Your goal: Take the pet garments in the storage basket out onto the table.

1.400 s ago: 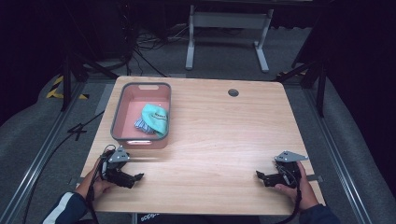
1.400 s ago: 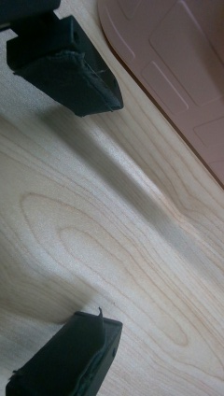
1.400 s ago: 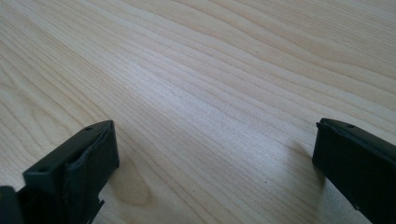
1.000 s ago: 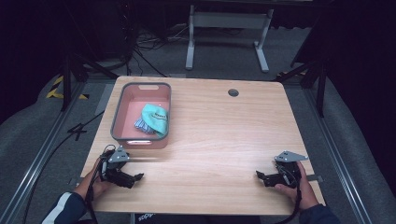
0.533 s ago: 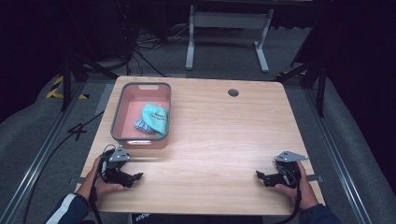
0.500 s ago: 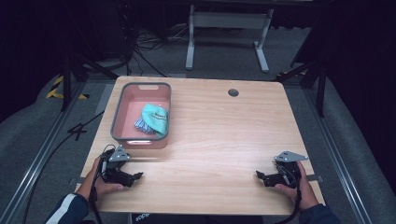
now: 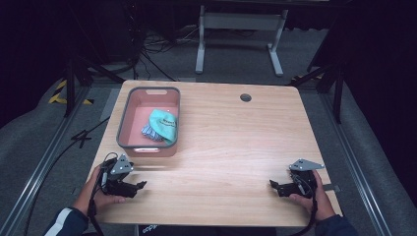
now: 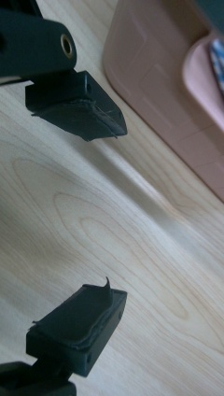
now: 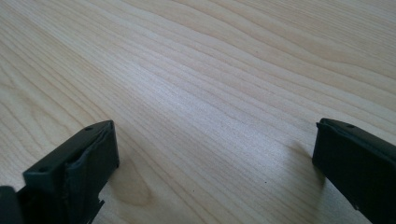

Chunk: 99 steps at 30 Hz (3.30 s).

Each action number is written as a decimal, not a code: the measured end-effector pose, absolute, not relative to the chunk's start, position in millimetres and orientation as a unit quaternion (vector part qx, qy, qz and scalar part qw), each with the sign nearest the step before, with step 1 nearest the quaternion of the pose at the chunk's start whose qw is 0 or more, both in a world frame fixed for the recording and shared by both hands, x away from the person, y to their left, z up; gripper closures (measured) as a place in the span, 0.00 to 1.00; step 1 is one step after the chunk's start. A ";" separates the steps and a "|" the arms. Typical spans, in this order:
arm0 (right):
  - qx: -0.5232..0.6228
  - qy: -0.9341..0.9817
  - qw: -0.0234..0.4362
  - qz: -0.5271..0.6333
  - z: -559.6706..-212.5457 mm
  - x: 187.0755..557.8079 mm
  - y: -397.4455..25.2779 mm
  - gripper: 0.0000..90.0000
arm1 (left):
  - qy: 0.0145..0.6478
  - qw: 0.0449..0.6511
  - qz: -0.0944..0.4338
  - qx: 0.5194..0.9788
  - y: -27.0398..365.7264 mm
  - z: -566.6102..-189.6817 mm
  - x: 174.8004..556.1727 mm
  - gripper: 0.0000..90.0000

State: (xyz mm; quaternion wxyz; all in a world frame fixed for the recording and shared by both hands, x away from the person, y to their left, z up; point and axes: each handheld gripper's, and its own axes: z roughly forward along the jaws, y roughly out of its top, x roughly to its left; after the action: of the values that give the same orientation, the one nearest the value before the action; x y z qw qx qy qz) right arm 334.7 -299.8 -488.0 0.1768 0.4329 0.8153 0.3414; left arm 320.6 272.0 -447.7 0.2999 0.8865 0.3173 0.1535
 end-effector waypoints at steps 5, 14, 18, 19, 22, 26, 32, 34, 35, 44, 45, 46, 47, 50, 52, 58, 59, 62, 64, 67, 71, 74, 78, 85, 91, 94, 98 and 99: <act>0.431 0.816 0.176 0.342 -487.9 334.9 -300.0 0.01 | 0.317 0.317 0.154 0.881 273.7 -434.5 318.0 0.20; 0.431 0.817 0.176 0.342 -487.9 335.1 -300.1 0.01 | 0.327 0.346 0.173 0.862 280.9 -412.6 315.2 0.20; 0.431 0.817 0.176 0.342 -487.9 335.0 -300.1 0.01 | 0.317 0.352 0.174 0.863 280.2 -400.5 314.4 0.20; 0.431 0.817 0.176 0.342 -487.9 335.0 -300.1 0.01 | 0.314 0.358 0.170 0.863 280.6 -397.2 315.4 0.20; 0.431 0.817 0.176 0.341 -487.9 335.0 -300.1 0.01 | 0.308 0.351 0.170 0.868 278.7 -388.2 320.3 0.20; 0.431 0.817 0.176 0.342 -487.9 335.1 -300.1 0.01 | 0.303 0.351 0.176 0.868 274.3 -373.5 331.8 0.19; 0.431 0.817 0.176 0.342 -487.9 335.0 -300.1 0.01 | 0.304 0.329 0.188 0.874 265.3 -360.3 356.5 0.19; 0.431 0.817 0.176 0.342 -487.9 335.1 -300.1 0.01 | 0.305 0.326 0.191 0.875 264.0 -359.0 361.0 0.18; 0.431 0.817 0.176 0.342 -487.9 335.1 -300.1 0.01 | 0.307 0.323 0.193 0.874 262.8 -357.8 365.7 0.18; 0.431 0.817 0.175 0.342 -487.9 335.0 -300.1 0.01 | 0.336 0.293 0.199 0.873 244.2 -352.1 412.2 0.18; 0.431 0.817 0.175 0.342 -487.9 335.1 -300.1 0.01 | 0.337 0.289 0.196 0.874 240.3 -353.0 418.4 0.18; 0.430 0.817 0.176 0.341 -487.9 335.1 -300.1 0.01 | 0.338 0.287 0.192 0.875 238.3 -353.5 422.2 0.18; 0.430 0.817 0.176 0.342 -487.9 335.1 -300.1 0.01 | 0.341 0.285 0.190 0.876 235.1 -354.3 426.8 0.18; 0.431 0.817 0.175 0.342 -487.9 335.1 -300.1 0.01 | 0.346 0.269 0.183 0.880 226.6 -357.2 439.6 0.18; 0.431 0.817 0.175 0.342 -487.9 335.1 -300.1 0.01 | 0.358 0.262 0.176 0.879 222.8 -360.6 448.7 0.18; 0.431 0.817 0.176 0.342 -487.9 335.1 -300.1 0.01 | 0.394 0.244 0.160 0.871 212.6 -376.7 478.6 0.19; 0.430 0.817 0.176 0.341 -487.9 335.1 -300.1 0.01 | 0.404 0.244 0.150 0.869 211.0 -379.9 483.2 0.19; 0.430 0.817 0.176 0.342 -487.9 335.1 -300.1 0.01 | 0.411 0.221 0.132 0.875 207.6 -388.3 496.9 0.18; 0.430 0.817 0.176 0.342 -487.9 335.1 -300.1 0.01 | 0.422 0.208 0.125 0.873 207.2 -393.2 503.6 0.18; 0.430 0.817 0.176 0.342 -487.9 335.1 -300.1 0.01 | 0.427 0.196 0.116 0.875 205.4 -400.2 511.4 0.18; 0.431 0.817 0.176 0.342 -487.9 335.1 -300.1 0.01 | 0.434 0.172 0.112 0.877 201.5 -411.0 520.5 0.17; 0.431 0.817 0.176 0.342 -487.9 335.1 -300.1 0.01 | 0.437 0.161 0.099 0.879 198.2 -416.1 525.9 0.17; 0.431 0.817 0.175 0.342 -487.9 335.1 -300.0 0.01 | 0.442 0.132 0.070 0.885 190.8 -427.1 534.3 0.17; 0.430 0.817 0.176 0.342 -487.9 335.1 -300.0 0.01 | 0.458 0.114 0.048 0.880 188.9 -440.6 541.2 0.11; 0.430 0.817 0.176 0.342 -487.9 335.0 -300.0 0.01 | 0.469 0.109 0.036 0.876 190.4 -441.7 542.0 0.11; 0.430 0.817 0.176 0.342 -488.0 335.0 -300.0 0.01 | 0.464 0.111 0.031 0.878 190.6 -440.4 542.6 0.16; 0.430 0.817 0.176 0.342 -488.0 335.1 -300.0 0.01 | 0.463 0.118 0.030 0.878 192.8 -435.8 542.3 0.41; 0.430 0.817 0.176 0.342 -488.0 335.0 -300.0 0.01 | 0.466 0.122 0.028 0.876 193.6 -435.6 542.3 0.46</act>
State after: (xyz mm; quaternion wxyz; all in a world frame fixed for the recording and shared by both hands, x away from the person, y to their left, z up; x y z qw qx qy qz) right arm 335.0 -300.0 -488.0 0.1758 0.4304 0.8167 0.3418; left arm 542.3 193.6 -435.6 0.1216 0.8761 0.4657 0.0276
